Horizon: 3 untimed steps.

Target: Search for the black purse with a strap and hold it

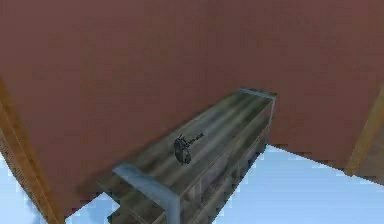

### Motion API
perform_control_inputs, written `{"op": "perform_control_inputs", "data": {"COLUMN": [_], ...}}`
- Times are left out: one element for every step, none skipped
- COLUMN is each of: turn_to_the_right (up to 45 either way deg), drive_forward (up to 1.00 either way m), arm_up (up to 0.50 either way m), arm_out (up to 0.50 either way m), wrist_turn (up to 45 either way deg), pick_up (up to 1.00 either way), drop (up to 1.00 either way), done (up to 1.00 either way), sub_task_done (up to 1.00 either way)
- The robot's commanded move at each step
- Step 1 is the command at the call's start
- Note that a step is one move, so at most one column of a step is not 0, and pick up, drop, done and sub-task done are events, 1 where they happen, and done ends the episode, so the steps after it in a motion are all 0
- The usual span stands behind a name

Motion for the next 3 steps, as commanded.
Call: {"op": "perform_control_inputs", "data": {"turn_to_the_right": [24.0, 0.0, -45.0], "drive_forward": [0.0, 0.95, 0.0], "arm_up": [0.0, 0.0, 0.0], "arm_out": [0.0, 0.0, 0.0], "wrist_turn": [0.0, 0.0, 0.0], "pick_up": [0.0, 0.0, 0.0], "drop": [0.0, 0.0, 0.0], "done": [0.0, 0.0, 0.0], "sub_task_done": [0.0, 0.0, 0.0]}}
